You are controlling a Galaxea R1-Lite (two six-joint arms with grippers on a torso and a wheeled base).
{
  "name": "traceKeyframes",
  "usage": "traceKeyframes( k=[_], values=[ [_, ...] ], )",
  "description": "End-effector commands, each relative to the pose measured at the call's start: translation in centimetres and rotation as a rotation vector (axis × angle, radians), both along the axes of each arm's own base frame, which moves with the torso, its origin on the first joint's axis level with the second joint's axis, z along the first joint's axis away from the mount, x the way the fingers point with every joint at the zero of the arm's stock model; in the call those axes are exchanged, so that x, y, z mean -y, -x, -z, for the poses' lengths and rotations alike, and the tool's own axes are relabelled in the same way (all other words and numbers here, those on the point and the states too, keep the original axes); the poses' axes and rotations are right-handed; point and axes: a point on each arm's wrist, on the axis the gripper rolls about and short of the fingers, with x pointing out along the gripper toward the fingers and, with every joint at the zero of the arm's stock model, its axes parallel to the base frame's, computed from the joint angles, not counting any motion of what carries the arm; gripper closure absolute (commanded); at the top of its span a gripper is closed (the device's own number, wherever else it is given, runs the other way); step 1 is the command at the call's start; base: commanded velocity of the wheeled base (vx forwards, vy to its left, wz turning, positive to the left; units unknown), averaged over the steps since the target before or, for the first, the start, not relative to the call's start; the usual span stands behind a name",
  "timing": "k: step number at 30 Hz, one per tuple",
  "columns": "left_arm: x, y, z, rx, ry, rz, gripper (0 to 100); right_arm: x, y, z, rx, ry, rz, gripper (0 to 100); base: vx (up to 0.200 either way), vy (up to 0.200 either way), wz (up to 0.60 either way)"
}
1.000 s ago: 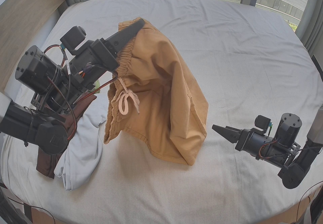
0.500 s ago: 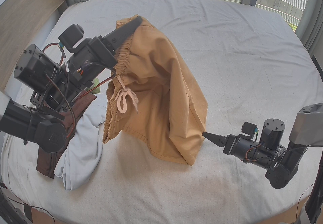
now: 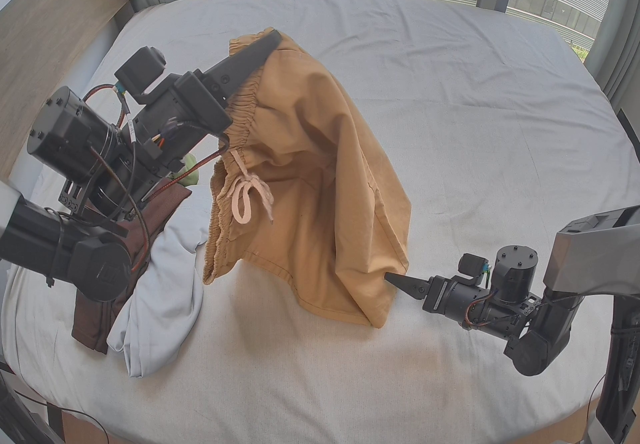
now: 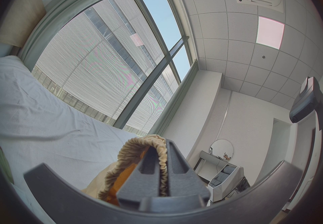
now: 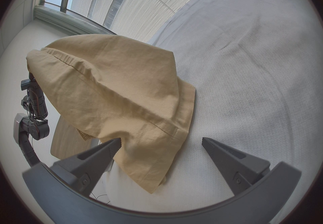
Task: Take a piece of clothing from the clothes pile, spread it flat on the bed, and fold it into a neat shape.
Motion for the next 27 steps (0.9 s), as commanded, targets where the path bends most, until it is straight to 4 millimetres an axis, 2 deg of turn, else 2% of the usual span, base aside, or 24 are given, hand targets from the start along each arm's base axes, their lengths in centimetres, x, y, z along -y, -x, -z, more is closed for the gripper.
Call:
traceKeyframes(
  k=[1, 10, 21, 25, 26, 27],
  values=[
    [0.0, 0.1, -0.1, 0.003, 0.002, 0.0, 100, -0.6, -0.4, 1.0, -0.014, 0.005, -0.011, 0, 0.0, 0.0, 0.0],
    [0.0, 0.1, -0.1, 0.002, 0.0, -0.001, 100, -1.7, -1.2, 0.7, -0.014, -0.052, -0.017, 0, 0.0, 0.0, 0.0],
    [0.0, 0.0, 0.0, 0.001, 0.0, -0.001, 100, -2.3, -2.4, 1.3, -0.019, -0.085, -0.014, 0, 0.0, 0.0, 0.0],
    [-0.1, -0.1, 0.2, -0.003, -0.004, -0.005, 100, -2.3, -2.2, 0.5, -0.014, -0.107, -0.013, 0, 0.0, 0.0, 0.0],
    [-0.2, -0.3, 0.3, -0.008, -0.006, -0.011, 100, -2.3, -2.1, -0.5, 0.006, -0.12, -0.015, 0, 0.0, 0.0, 0.0],
    [-0.2, -0.3, 0.3, -0.008, -0.006, -0.011, 100, -2.3, -2.1, -0.5, 0.006, -0.12, -0.015, 0, 0.0, 0.0, 0.0]
  ],
)
